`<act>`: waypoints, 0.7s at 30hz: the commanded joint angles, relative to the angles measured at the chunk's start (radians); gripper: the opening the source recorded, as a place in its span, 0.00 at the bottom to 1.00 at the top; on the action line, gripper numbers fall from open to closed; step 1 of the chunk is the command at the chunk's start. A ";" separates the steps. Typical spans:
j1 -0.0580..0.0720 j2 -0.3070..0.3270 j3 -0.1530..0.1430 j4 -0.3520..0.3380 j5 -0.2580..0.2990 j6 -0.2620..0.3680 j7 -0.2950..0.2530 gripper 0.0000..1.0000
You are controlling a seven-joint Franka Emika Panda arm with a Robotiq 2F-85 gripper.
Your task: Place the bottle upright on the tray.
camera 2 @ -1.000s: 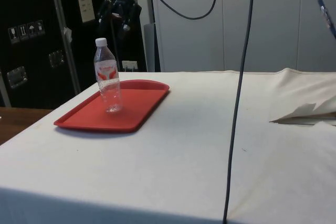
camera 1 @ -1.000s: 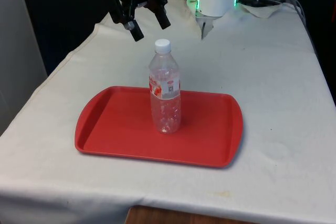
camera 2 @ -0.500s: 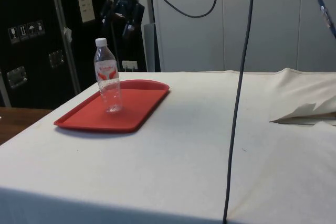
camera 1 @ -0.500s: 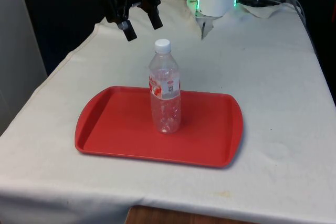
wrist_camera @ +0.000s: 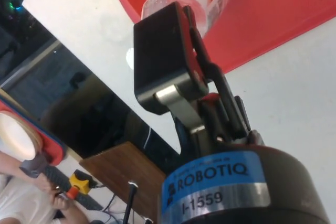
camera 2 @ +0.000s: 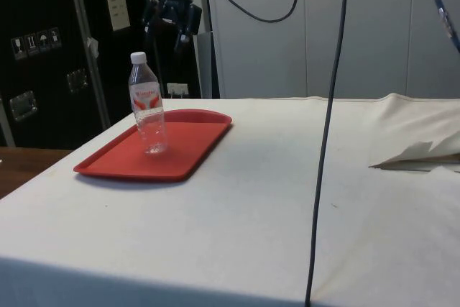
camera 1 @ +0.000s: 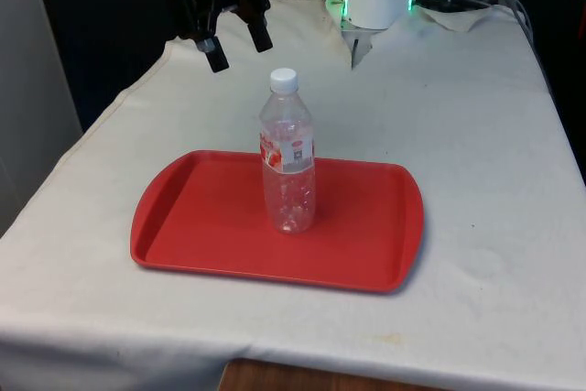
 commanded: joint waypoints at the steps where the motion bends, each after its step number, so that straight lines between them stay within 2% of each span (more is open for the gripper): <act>1: 0.008 0.005 -0.007 0.004 -0.021 0.012 0.009 1.00; 7: 0.008 0.006 -0.008 0.004 -0.055 0.025 0.012 1.00; 8: 0.001 0.000 0.000 0.000 -0.042 0.015 0.003 1.00; 9: 0.008 0.006 -0.008 0.005 -0.061 0.026 0.013 1.00; 15: 0.010 0.008 -0.007 0.006 -0.095 0.042 0.016 1.00; 16: 0.003 0.002 0.000 0.001 -0.083 0.034 0.007 1.00; 17: 0.010 0.008 -0.007 0.006 -0.100 0.044 0.017 1.00; 21: 0.012 0.010 -0.007 0.007 -0.125 0.054 0.019 1.00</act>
